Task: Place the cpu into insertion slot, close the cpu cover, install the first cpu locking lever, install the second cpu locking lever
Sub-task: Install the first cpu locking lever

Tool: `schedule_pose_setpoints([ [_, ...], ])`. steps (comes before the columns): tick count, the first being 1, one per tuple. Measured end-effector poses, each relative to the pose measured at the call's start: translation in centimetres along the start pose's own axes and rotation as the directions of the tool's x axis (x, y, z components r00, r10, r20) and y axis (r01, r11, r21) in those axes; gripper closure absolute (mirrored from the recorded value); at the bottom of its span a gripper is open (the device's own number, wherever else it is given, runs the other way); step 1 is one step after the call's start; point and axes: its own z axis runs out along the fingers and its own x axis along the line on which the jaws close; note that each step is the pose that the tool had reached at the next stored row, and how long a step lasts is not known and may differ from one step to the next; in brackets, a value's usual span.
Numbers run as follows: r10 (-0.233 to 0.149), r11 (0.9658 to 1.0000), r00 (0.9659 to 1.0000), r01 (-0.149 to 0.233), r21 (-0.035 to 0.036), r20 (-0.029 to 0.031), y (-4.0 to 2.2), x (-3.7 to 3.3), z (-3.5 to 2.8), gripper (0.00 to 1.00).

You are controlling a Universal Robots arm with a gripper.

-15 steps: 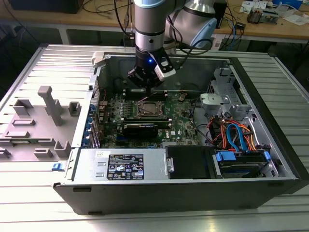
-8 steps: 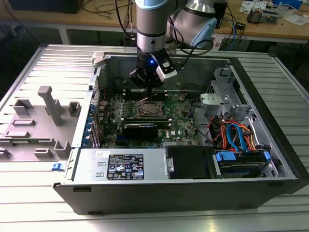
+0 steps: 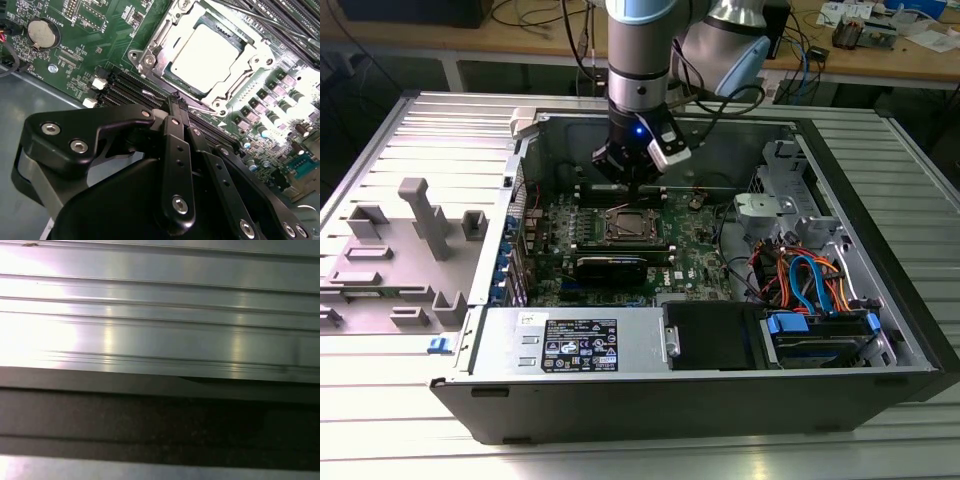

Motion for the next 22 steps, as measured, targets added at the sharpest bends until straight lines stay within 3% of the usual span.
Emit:
schedule_pose_setpoints([
  [14, 0.0, 1.0, 1.0, 0.0, 0.0, 0.0, -0.07, -1.05, 1.28, 0.89],
  [22, 0.0, 1.0, 1.0, 0.0, 0.0, 0.0, -0.08, -1.13, 1.45, 0.89],
])
